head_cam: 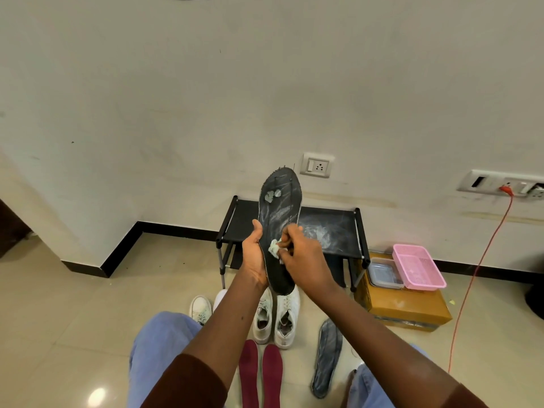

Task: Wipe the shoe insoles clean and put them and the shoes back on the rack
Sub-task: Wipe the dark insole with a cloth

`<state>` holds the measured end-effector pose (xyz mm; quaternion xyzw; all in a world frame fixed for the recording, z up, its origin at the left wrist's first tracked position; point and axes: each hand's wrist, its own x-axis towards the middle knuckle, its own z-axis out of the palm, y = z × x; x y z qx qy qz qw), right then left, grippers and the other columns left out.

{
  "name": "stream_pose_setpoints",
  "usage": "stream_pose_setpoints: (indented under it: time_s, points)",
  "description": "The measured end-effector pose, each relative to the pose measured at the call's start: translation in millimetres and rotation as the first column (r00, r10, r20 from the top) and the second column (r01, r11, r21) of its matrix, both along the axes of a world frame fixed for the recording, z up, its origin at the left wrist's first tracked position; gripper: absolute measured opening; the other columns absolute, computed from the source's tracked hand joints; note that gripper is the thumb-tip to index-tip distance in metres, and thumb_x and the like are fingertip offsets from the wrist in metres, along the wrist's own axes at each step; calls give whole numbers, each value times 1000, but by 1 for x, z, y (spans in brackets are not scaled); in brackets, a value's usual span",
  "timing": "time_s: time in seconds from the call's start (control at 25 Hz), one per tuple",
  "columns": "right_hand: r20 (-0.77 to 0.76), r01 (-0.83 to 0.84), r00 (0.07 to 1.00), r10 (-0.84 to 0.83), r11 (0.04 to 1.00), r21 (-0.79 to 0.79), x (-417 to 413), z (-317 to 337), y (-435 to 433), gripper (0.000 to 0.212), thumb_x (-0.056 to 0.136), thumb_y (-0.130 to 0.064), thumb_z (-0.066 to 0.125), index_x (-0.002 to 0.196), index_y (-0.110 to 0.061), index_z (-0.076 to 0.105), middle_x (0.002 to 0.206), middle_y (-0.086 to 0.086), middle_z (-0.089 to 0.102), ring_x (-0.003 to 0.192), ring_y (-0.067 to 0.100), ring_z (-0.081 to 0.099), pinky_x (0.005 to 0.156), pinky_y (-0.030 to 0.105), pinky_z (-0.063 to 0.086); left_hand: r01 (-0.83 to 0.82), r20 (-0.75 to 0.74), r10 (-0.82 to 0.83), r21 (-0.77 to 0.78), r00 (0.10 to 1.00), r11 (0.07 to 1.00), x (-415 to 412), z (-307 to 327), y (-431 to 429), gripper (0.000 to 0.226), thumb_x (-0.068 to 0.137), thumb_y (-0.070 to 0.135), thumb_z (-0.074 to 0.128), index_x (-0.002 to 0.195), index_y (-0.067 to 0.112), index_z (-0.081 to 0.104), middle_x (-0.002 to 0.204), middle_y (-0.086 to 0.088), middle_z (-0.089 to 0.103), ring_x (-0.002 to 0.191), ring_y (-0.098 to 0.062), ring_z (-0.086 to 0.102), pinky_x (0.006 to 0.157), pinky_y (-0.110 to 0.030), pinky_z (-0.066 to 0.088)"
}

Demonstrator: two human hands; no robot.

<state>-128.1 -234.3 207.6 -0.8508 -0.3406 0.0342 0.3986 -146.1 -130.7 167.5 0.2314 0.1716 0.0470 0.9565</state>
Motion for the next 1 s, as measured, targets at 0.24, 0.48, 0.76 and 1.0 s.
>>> stream_pose_setpoints:
  time_s: [0.24, 0.48, 0.76, 1.0]
  points:
    - [54, 88, 995, -87, 996, -17, 29, 13, 14, 16, 87, -3, 56, 102, -6, 50, 94, 7, 64, 85, 21, 61, 76, 32, 50, -26, -22, 28, 86, 999, 996, -1, 3, -7, 63, 97, 48, 30, 83, 10, 78, 89, -11, 73, 79, -25, 71, 73, -34, 57]
    - [13, 63, 998, -63, 997, -41, 10, 3, 0, 17, 85, 1, 56, 95, -11, 49, 86, 2, 60, 82, 15, 60, 73, 31, 53, -62, -18, 62, 34, 998, 998, -1, 0, -6, 65, 96, 53, 30, 95, 6, 75, 99, -16, 70, 83, -28, 70, 72, -35, 59]
    - [-88, 13, 996, -12, 1000, 7, -23, -11, -13, 18, 84, 3, 57, 91, -13, 52, 79, -9, 54, 79, 8, 55, 71, 12, 46, -155, -36, 157, 62, 987, 986, -3, -4, -6, 70, 98, 48, 32, 65, 6, 77, 78, -13, 73, 67, -24, 71, 71, -35, 56]
    - [129, 66, 990, -57, 996, -64, 1, -2, 11, 22, 89, -4, 52, 103, -5, 70, 101, 12, 68, 95, 23, 60, 89, 28, 43, -73, -63, 72, -14, 995, 997, -4, -2, -12, 68, 91, 61, 37, 92, 3, 73, 91, -16, 70, 84, -29, 69, 76, -37, 55]
